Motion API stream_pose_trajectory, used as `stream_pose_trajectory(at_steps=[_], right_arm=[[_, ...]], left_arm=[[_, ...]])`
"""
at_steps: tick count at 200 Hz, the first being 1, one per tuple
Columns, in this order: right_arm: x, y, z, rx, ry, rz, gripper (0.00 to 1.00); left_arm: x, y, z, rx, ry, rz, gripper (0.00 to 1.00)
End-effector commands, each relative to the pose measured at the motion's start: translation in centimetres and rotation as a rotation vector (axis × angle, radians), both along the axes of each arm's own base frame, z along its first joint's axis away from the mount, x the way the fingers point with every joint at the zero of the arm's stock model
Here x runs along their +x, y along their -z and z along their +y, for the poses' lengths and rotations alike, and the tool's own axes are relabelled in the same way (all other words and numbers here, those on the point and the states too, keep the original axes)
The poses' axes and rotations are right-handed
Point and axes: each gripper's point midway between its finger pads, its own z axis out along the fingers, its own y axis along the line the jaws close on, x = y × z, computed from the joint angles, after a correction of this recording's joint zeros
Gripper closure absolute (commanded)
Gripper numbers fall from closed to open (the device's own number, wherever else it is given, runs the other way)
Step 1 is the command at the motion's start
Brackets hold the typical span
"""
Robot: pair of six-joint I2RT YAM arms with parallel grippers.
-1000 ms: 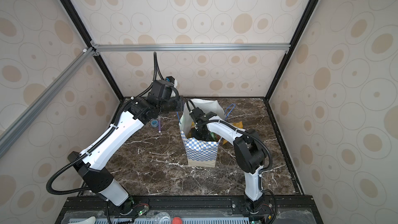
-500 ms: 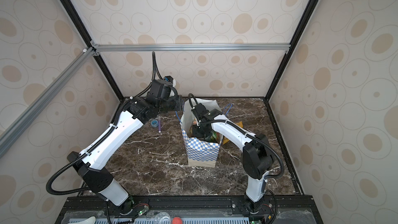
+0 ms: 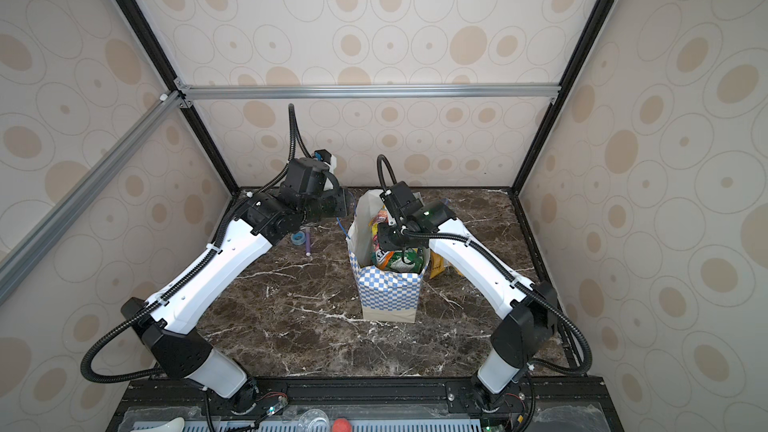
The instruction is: Take the snacks out of the paper bag
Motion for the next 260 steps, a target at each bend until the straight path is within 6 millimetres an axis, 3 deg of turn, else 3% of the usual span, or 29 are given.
stream_pose_trajectory(at_steps=[1, 57, 105, 129, 153, 184, 237, 246, 260], right_arm=[[0.6, -3.5, -0.2, 0.044, 0.027, -0.083, 1.00], [1.2, -7.4, -0.2, 0.089, 0.032, -0.148, 1.00], [1.4, -10.9, -0.3, 0.142, 0.031, -0.209, 1.00], [1.8, -9.9, -0.4, 0.132, 0.039, -0.181, 1.00], [1.9, -10.2, -0.1, 0.141, 0.028, -0.173, 0.99], [2.3, -10.4, 0.2, 0.156, 0.025, -0.164, 0.84], [2.8, -8.4, 0.2, 0.119, 0.045, -0.110, 0.65], [2.9, -8.1, 0.2, 0.115, 0.047, -0.105, 0.65], [3.2, -7.2, 0.5, 0.110, 0.036, -0.102, 0.84]], left_arm=[[-0.4, -2.4, 0.6, -0.046, -0.003, -0.059, 0.86], [-1.6, -6.0, -0.7, -0.141, 0.099, -0.138, 0.54], [-3.8, -9.6, -1.4, -0.220, 0.208, -0.223, 0.46], [-4.7, -10.5, -1.5, -0.236, 0.242, -0.257, 0.43], [-5.4, -10.7, -2.0, -0.244, 0.290, -0.281, 0.40], [-5.9, -10.4, -2.7, -0.238, 0.325, -0.287, 0.35], [-6.1, -9.5, -2.7, -0.207, 0.329, -0.279, 0.32], [-6.1, -9.5, -2.6, -0.201, 0.326, -0.285, 0.31], [-6.1, -9.5, -2.5, -0.191, 0.324, -0.292, 0.31]])
